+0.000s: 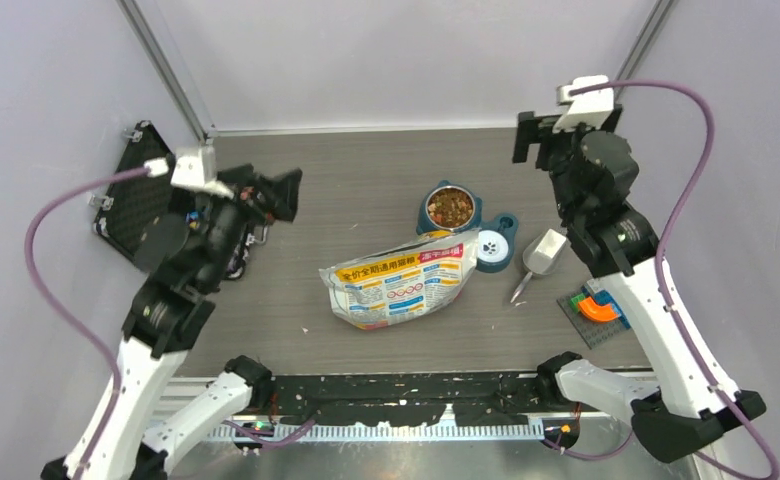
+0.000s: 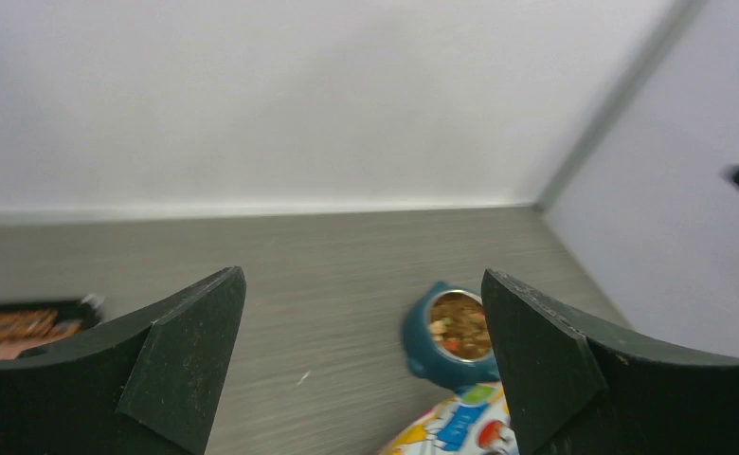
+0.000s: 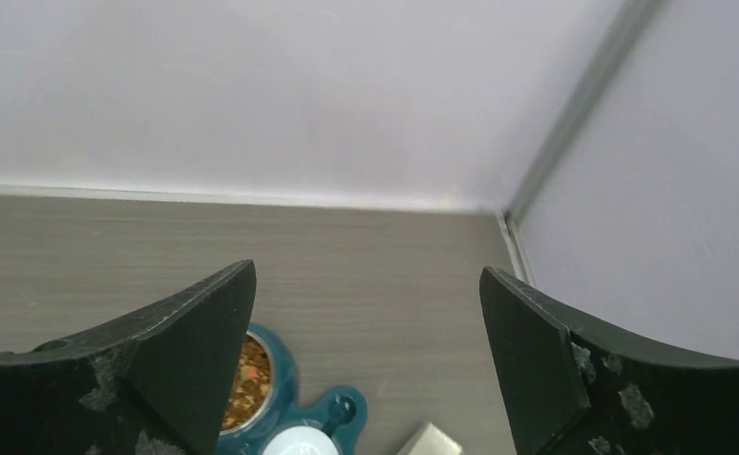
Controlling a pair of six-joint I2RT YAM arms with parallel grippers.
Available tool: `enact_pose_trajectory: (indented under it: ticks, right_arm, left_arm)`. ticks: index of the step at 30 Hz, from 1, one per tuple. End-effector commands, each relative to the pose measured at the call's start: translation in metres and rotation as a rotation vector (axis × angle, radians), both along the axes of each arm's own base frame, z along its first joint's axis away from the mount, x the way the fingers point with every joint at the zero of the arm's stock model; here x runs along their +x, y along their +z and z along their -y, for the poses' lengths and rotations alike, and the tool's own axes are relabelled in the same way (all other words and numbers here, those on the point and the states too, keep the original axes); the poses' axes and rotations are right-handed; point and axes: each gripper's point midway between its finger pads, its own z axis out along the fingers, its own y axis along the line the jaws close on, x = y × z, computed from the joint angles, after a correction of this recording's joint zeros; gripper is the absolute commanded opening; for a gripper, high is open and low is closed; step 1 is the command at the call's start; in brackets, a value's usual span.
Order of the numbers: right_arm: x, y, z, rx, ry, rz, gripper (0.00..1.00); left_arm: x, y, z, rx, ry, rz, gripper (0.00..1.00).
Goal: Serve the pet food
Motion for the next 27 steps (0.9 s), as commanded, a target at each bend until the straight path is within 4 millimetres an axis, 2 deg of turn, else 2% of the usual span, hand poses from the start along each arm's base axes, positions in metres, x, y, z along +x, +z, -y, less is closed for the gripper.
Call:
enact_pose_trajectory:
  ticks: [1,2,3,4,5,6,7,8,9,10,12,14,16,17,18,24,27]
  right_arm:
    - [0.012,-0.026,0.065,0.288,-0.229,-0.048,0.96]
    - [0.012,-0.033,0.07,0.31,-0.227,-0.059,0.96]
    - [0.014,-0.054,0.089,0.342,-0.286,-0.089,0.96]
    - [0.013,-0.063,0.095,0.358,-0.293,-0.103,0.96]
    - [0.012,-0.088,0.113,0.379,-0.357,-0.14,0.96]
    - [0.006,-0.096,0.127,0.388,-0.414,-0.139,0.96]
    - [0.002,-0.121,0.14,0.406,-0.48,-0.172,0.96]
    - [-0.008,-0.127,0.152,0.413,-0.542,-0.162,0.96]
    - [-0.016,-0.145,0.156,0.425,-0.573,-0.185,0.96]
    - [-0.022,-0.153,0.159,0.428,-0.602,-0.19,0.96]
    - [-0.034,-0.183,0.157,0.443,-0.607,-0.231,0.96]
    - [-0.044,-0.188,0.154,0.463,-0.599,-0.226,0.96]
    - [-0.055,-0.204,0.153,0.464,-0.6,-0.238,0.96]
    - [-0.06,-0.2,0.153,0.472,-0.593,-0.211,0.96]
    - [-0.062,-0.206,0.152,0.475,-0.594,-0.215,0.96]
    - [-0.076,-0.209,0.151,0.494,-0.581,-0.179,0.96]
    - [-0.081,-0.203,0.152,0.499,-0.587,-0.156,0.96]
  left_arm:
    - [0.056,-0.055,-0.046,0.07,0.375,-0.314,0.99]
    - [0.064,-0.064,-0.048,0.078,0.393,-0.351,0.99]
    - [0.073,-0.076,-0.054,0.07,0.425,-0.396,0.99]
    - [0.08,-0.091,-0.061,0.05,0.46,-0.447,0.99]
    - [0.086,-0.105,-0.067,0.036,0.482,-0.492,0.99]
    - [0.09,-0.12,-0.073,0.013,0.499,-0.534,0.99]
    - [0.095,-0.133,-0.084,-0.018,0.524,-0.57,0.99]
    - [0.097,-0.146,-0.088,-0.035,0.525,-0.596,0.99]
    - [0.098,-0.157,-0.095,-0.041,0.544,-0.613,0.99]
    - [0.096,-0.166,-0.103,-0.043,0.574,-0.629,0.99]
    - [0.089,-0.18,-0.117,-0.026,0.632,-0.643,0.99]
    - [0.082,-0.186,-0.122,-0.011,0.656,-0.638,0.99]
    - [0.077,-0.189,-0.122,-0.008,0.647,-0.628,0.99]
    - [0.075,-0.189,-0.121,-0.012,0.64,-0.623,0.99]
    - [0.074,-0.189,-0.119,-0.017,0.628,-0.614,0.99]
    - [0.069,-0.185,-0.108,-0.05,0.555,-0.565,0.99]
    - [0.065,-0.184,-0.107,-0.052,0.541,-0.555,0.99]
